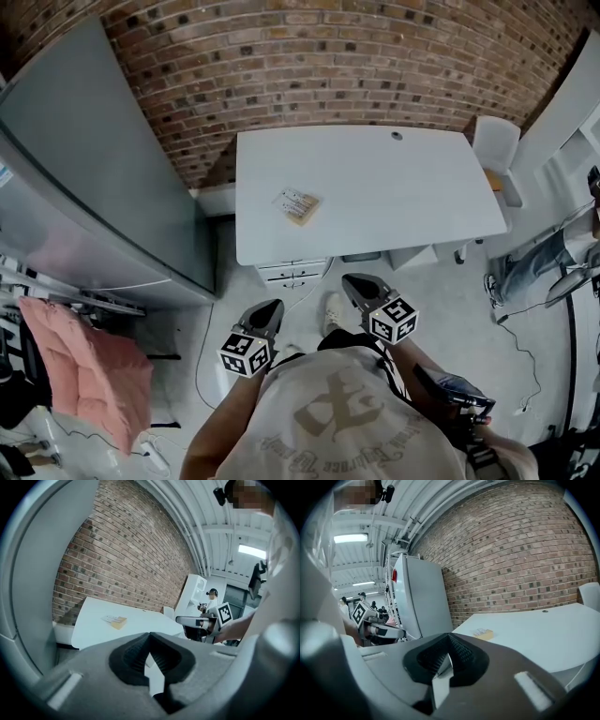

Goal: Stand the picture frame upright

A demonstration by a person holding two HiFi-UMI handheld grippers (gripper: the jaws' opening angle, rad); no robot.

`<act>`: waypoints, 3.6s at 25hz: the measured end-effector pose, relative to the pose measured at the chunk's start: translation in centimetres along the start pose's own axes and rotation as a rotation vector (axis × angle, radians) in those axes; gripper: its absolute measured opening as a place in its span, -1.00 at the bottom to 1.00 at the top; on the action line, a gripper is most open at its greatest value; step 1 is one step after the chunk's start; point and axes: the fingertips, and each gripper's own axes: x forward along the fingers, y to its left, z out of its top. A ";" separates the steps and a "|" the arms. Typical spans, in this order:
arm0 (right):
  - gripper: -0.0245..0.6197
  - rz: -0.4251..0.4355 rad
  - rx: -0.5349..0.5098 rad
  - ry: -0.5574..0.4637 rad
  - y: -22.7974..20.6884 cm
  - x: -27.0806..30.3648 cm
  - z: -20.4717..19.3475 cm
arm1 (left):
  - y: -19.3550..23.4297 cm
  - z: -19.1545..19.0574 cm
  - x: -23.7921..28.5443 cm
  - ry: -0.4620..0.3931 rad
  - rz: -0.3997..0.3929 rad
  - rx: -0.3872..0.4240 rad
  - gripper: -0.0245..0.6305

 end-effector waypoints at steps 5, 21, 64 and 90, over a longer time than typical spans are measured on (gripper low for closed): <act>-0.90 0.033 0.031 0.013 -1.1 1.7 -0.4 | 1.1 0.2 0.9 0.016 0.026 -0.011 -0.92; -0.90 0.139 0.058 0.018 -9.8 10.3 4.9 | 6.4 4.6 8.6 0.020 0.110 -0.062 -0.92; -0.90 0.343 0.067 0.264 -20.7 21.1 3.9 | 13.4 8.9 22.9 0.056 0.249 -0.296 -0.92; -0.66 0.377 0.102 0.834 -23.3 30.2 -2.6 | 20.6 1.8 28.5 0.271 0.327 -0.816 -0.32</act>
